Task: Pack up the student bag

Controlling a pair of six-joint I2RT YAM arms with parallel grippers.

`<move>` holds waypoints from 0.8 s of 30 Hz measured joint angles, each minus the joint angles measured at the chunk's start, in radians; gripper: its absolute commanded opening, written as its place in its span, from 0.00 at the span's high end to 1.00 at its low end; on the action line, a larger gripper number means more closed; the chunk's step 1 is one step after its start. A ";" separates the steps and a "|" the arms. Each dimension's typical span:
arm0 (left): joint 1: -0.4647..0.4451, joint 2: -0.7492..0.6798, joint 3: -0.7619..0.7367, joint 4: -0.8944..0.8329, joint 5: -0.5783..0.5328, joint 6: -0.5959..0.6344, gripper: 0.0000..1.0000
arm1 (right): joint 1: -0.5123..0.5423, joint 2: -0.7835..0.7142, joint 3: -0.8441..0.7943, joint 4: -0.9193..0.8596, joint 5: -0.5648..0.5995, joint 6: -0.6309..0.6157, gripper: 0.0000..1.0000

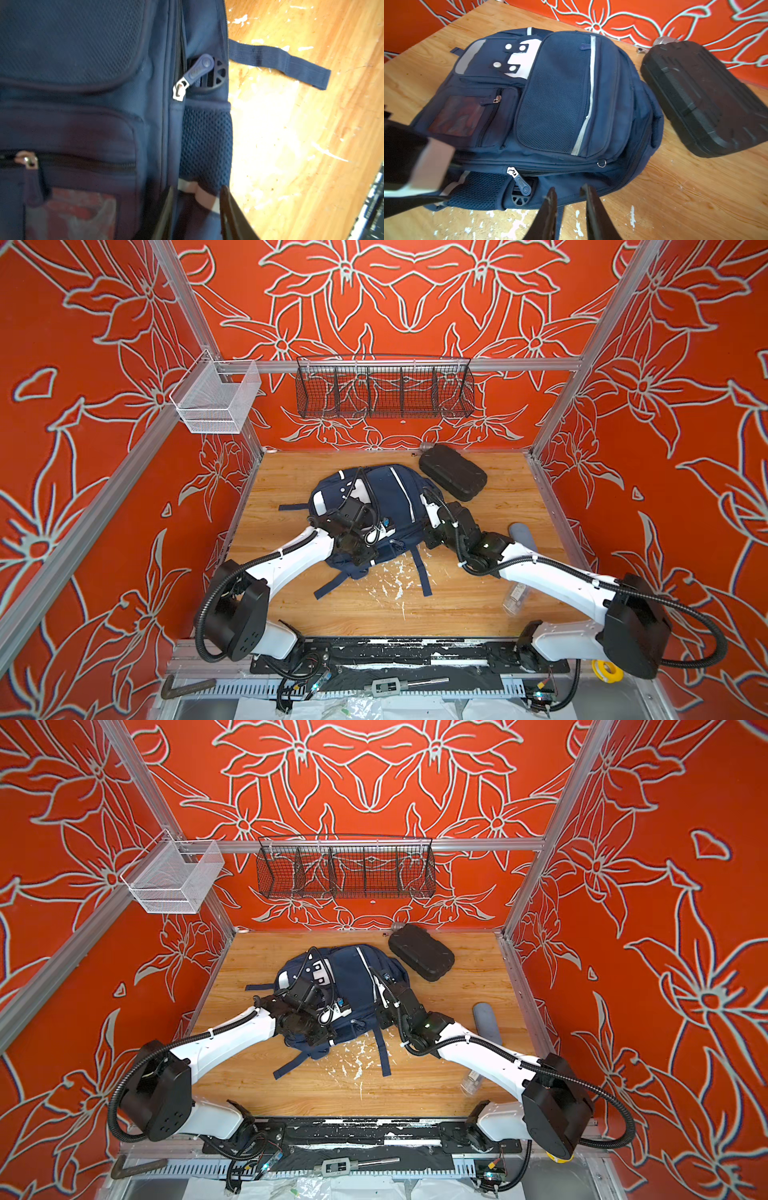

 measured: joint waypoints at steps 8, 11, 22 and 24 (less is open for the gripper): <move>-0.066 0.165 0.095 0.053 -0.148 0.005 0.52 | -0.019 -0.038 -0.070 0.029 -0.048 -0.013 0.67; -0.089 0.203 0.107 0.060 -0.195 0.003 0.45 | -0.028 -0.062 -0.091 0.036 -0.056 -0.024 0.54; -0.093 0.198 0.095 0.117 -0.299 0.000 1.00 | -0.049 -0.004 -0.146 0.116 -0.253 -0.036 0.76; -0.093 0.162 0.072 0.131 -0.303 0.010 1.00 | -0.049 0.020 -0.151 0.138 -0.297 -0.013 0.73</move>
